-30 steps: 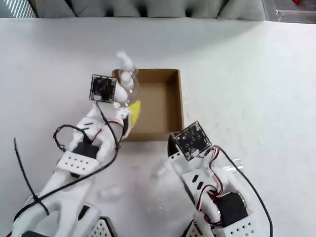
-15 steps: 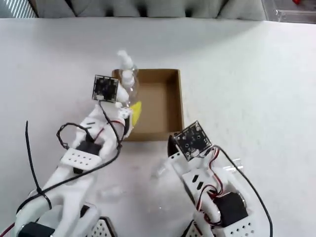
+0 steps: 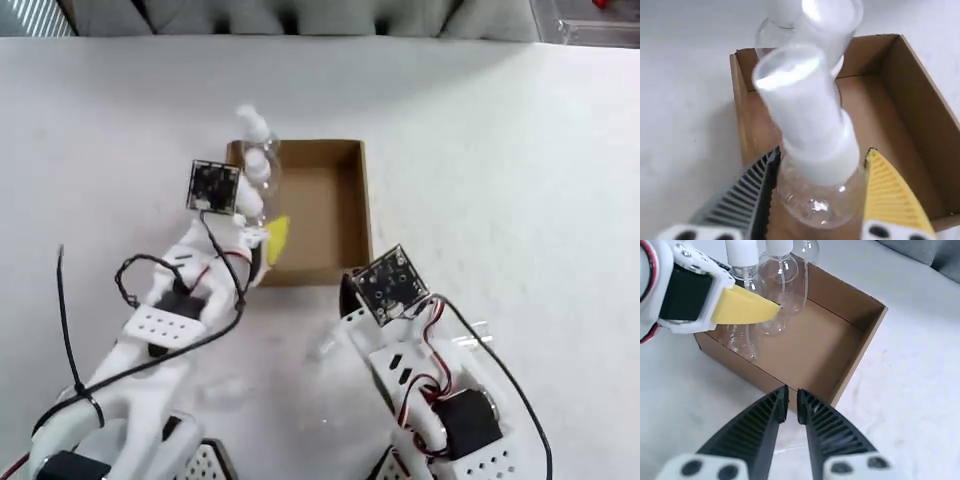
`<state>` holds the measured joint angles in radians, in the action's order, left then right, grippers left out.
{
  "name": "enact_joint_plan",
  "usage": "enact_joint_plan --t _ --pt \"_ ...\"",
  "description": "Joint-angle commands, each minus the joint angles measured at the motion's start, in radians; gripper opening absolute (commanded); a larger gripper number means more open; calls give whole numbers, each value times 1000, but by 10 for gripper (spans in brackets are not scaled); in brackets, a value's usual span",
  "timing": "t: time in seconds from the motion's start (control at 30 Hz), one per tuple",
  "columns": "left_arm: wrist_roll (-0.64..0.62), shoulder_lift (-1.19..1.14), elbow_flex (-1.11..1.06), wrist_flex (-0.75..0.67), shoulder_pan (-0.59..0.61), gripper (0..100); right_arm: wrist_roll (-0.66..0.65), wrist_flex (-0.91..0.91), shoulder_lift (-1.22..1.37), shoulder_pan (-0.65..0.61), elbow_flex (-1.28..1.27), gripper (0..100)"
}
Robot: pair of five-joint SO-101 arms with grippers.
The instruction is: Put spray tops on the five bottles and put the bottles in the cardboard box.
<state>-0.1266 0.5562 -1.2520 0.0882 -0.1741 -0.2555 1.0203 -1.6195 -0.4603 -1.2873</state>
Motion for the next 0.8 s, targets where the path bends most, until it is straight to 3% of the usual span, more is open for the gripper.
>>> enact_joint_plan --t 0.0,0.77 --pt "0 8 -3 -28 -8 322 -5 2 5 4 5 15" --pt "0 12 -5 -3 16 336 -12 -1 7 10 -15 15"
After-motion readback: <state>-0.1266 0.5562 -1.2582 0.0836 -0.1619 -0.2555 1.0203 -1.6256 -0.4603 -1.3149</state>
